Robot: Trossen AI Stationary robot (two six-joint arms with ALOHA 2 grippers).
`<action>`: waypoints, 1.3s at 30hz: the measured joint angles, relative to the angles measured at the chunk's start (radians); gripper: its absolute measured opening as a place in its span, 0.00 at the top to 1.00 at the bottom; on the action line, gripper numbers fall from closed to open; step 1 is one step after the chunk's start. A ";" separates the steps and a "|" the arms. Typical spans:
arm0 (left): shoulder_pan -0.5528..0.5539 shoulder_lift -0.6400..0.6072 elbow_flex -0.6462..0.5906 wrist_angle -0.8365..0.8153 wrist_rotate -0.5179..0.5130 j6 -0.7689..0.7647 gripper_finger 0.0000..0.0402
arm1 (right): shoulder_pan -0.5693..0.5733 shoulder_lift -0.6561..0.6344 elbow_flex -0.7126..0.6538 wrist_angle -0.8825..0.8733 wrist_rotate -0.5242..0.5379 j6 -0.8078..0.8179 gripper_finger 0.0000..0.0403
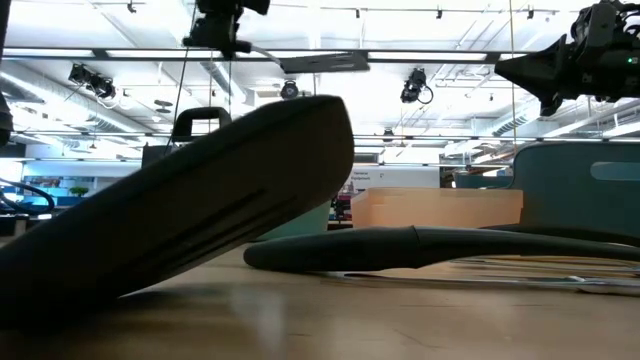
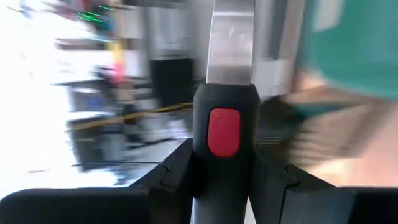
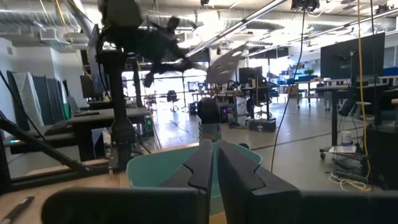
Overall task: Pick & Place Kitchen Items
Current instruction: Put the top black spatula into the green bin
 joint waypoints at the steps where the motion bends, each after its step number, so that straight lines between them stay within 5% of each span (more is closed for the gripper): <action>1: 0.017 0.000 0.000 0.049 -0.034 0.091 0.71 | 0.000 0.000 0.000 0.000 0.000 0.000 0.92; 7: 0.125 0.000 0.000 0.313 -0.080 0.567 0.71 | 0.000 0.000 0.000 0.000 0.000 0.014 0.92; 13: 0.245 0.001 0.000 0.549 -0.047 0.773 0.71 | 0.000 0.000 0.000 0.000 0.000 0.009 0.92; 26: 0.350 0.002 0.000 0.573 0.275 1.197 0.71 | 0.000 0.000 0.000 -0.001 0.000 0.005 0.92; 39: 0.304 0.002 0.000 0.404 0.400 1.372 0.71 | 0.000 0.000 0.000 -0.002 0.000 0.005 0.92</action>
